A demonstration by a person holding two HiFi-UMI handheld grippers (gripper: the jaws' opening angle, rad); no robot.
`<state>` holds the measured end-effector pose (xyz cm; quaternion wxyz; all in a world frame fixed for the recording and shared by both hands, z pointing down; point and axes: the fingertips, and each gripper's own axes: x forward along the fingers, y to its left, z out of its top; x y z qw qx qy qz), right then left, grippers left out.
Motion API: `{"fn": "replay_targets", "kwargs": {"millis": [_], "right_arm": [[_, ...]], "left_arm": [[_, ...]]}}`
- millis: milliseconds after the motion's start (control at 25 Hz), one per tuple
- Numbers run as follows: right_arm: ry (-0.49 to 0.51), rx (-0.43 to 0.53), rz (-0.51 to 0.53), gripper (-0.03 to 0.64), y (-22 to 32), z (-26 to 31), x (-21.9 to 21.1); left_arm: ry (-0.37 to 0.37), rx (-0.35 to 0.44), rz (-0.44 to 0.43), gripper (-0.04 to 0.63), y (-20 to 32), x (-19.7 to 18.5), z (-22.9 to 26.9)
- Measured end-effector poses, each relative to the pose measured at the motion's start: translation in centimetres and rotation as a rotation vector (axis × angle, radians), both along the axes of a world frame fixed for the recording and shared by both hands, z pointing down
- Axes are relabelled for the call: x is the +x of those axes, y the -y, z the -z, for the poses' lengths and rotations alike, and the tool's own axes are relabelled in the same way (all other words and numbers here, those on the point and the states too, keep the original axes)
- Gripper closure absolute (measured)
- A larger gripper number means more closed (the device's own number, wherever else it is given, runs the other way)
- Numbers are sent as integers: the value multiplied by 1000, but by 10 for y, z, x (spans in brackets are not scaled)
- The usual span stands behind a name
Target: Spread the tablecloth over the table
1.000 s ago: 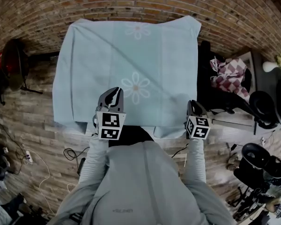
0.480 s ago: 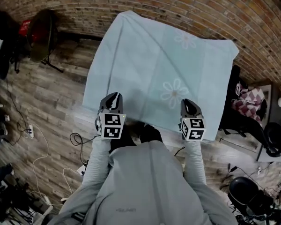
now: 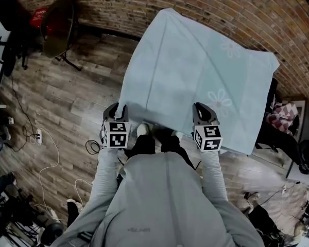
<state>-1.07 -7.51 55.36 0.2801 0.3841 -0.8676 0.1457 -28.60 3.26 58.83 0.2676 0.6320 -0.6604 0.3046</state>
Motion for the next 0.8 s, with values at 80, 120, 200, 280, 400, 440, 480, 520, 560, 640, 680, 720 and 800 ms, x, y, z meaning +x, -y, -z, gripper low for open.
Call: {"fn": "replay_targets", "kwargs": {"millis": [80,120,200,280,400,440,480,520,560,640,680,720,800], "right_arm": [[5,0,13,589,-7,1,-19],[7,-1,20,589,-10,1,-28],[10,-6,37,589,-17,-2,-45],[7,-10,53,589,-25,-6,-59],[13,-19,78,589,-34,-10,-77],[17,-23,85,589,-37,-11,-82],[21,-27,90,589,-40,-12,-87],[22,-30,92,589,-42,-12,-90],[22,-33,92,589,-44,-13,-92],[22,-39,92,589,-48,-14,-95],[21,-40,93,589,-49,-14,-96],[20,-39,94,589,-50,-15,-97],[18,-34,92,589,-51,-14,-97]], "left_arm": [[-27,-32,-17,456,-5,-5,-11],[-38,-47,-28,445,-6,-7,-16],[-49,-62,-49,442,-9,-8,-24],[-62,-74,-59,442,-12,-9,-31],[-89,-97,-65,442,-15,-10,-40],[-92,-102,-71,442,-14,-10,-43],[-93,-107,-80,443,-13,-11,-46],[-96,-112,-89,445,-12,-10,-48],[-104,-118,-98,448,-10,-9,-49],[-122,-125,-109,472,-9,-8,-51],[-125,-125,-111,489,-9,-8,-50],[-124,-124,-115,519,-9,-8,-50],[-116,-114,-130,552,-10,-7,-47]]}}
